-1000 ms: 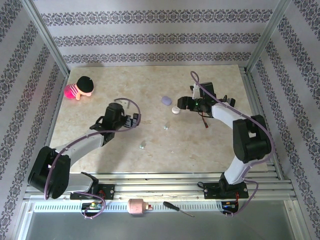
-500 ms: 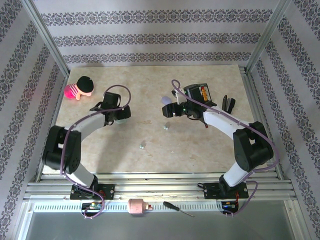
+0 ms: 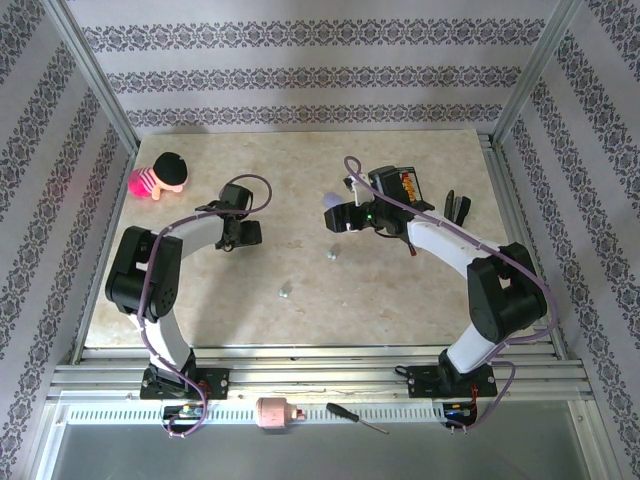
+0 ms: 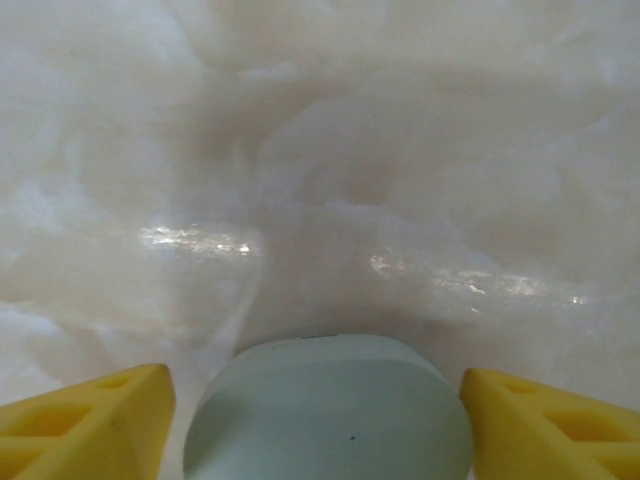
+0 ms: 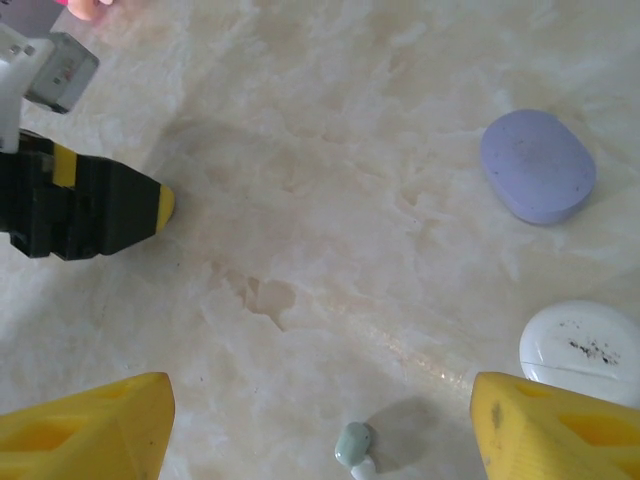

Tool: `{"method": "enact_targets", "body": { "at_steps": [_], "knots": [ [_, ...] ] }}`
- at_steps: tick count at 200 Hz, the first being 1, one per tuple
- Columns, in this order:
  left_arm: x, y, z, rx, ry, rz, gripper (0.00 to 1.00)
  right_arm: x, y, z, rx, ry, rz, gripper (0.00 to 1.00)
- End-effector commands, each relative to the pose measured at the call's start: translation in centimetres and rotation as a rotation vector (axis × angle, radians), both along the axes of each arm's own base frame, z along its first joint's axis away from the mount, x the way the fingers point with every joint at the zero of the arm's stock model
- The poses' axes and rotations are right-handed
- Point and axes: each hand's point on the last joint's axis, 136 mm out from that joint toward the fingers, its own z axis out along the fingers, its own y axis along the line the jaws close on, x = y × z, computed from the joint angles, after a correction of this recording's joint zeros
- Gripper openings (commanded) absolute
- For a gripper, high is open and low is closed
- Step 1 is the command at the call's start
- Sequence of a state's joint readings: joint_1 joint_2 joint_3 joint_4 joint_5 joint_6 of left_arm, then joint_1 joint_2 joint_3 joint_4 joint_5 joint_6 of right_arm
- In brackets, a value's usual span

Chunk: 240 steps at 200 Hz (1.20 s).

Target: Insert the wireless bluetooth earbuds into the charging case

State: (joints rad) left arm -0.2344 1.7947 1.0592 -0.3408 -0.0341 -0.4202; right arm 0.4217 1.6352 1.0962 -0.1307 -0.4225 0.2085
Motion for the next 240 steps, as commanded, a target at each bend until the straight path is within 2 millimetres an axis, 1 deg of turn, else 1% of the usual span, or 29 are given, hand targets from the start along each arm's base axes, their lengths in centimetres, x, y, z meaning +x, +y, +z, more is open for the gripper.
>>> {"method": "enact_targets", "body": {
  "at_steps": [1, 6, 13, 27, 45, 58, 74, 91, 100, 110, 126, 141, 160, 182, 198, 208, 217, 230, 240],
  "knots": [
    [-0.2, -0.8, -0.1, 0.003, 0.03, -0.027, 0.7, 0.3, 0.6, 0.6, 0.015, -0.008, 0.024, 0.78],
    [-0.2, -0.9, -0.1, 0.002, 0.029, -0.032, 0.65, 0.3, 0.6, 0.6, 0.013, -0.01, 0.024, 0.78],
    [-0.3, -1.2, -0.1, 0.001, 0.034, -0.044, 0.61, 0.3, 0.6, 0.8, 0.015, -0.013, 0.024, 0.78],
    [-0.5, -2.1, 0.0, -0.004, 0.039, -0.078, 0.58, 0.2, 0.4, 0.8, 0.012, -0.015, 0.021, 0.78],
    [-1.0, -3.3, 0.3, 0.002, 0.046, -0.127, 0.58, 0.0, 0.0, 1.0, 0.008, -0.025, 0.018, 0.78],
    [-1.5, -4.7, 0.5, -0.002, 0.052, -0.174, 0.57, -0.2, -0.2, 1.2, 0.008, -0.038, 0.022, 0.78],
    [-2.4, -7.0, 0.8, -0.001, 0.054, -0.249, 0.56, -0.6, -0.6, 1.4, 0.004, -0.084, 0.035, 0.77],
    [-3.3, -9.9, 1.0, 0.007, 0.043, -0.371, 0.56, -1.4, -1.1, 1.5, -0.012, -0.148, 0.051, 0.77],
    [-3.8, -11.1, 1.0, 0.026, 0.049, -0.428, 0.56, -1.8, -1.4, 1.7, -0.017, -0.185, 0.058, 0.77],
    [-4.2, -12.0, 0.9, 0.038, 0.065, -0.467, 0.56, -2.1, -1.9, 1.8, -0.025, -0.221, 0.052, 0.77],
    [-4.9, -13.0, 0.4, 0.043, 0.091, -0.497, 0.58, -2.4, -2.7, 1.9, -0.035, -0.262, 0.035, 0.76],
    [-5.0, -13.2, 0.0, 0.04, 0.096, -0.501, 0.65, -2.7, -3.1, 2.1, -0.031, -0.285, 0.029, 0.77],
    [-4.8, -13.2, 0.5, 0.034, 0.075, -0.5, 0.73, -3.0, -3.1, 2.6, -0.03, -0.33, 0.044, 0.77],
    [-4.2, -13.8, 2.6, -0.01, 0.003, -0.498, 0.8, -3.4, -2.7, 2.8, -0.046, -0.371, 0.081, 0.77],
    [-3.9, -13.5, 4.2, -0.05, -0.045, -0.466, 0.84, -3.9, -1.8, 2.7, -0.056, -0.392, 0.131, 0.78],
    [-3.8, -12.8, 5.2, -0.073, -0.082, -0.431, 0.87, -4.4, -1.0, 2.5, -0.064, -0.407, 0.175, 0.78],
    [-3.5, -11.7, 5.9, -0.087, -0.114, -0.384, 0.91, -4.7, -0.2, 2.0, -0.074, -0.415, 0.208, 0.78],
    [-3.3, -9.4, 6.7, -0.095, -0.155, -0.304, 0.93, -5.3, 1.2, 1.2, -0.093, -0.424, 0.269, 0.79],
    [-3.4, -7.5, 6.8, -0.108, -0.171, -0.238, 0.94, -5.7, 2.4, 0.3, -0.109, -0.425, 0.311, 0.79]
  ]
}}
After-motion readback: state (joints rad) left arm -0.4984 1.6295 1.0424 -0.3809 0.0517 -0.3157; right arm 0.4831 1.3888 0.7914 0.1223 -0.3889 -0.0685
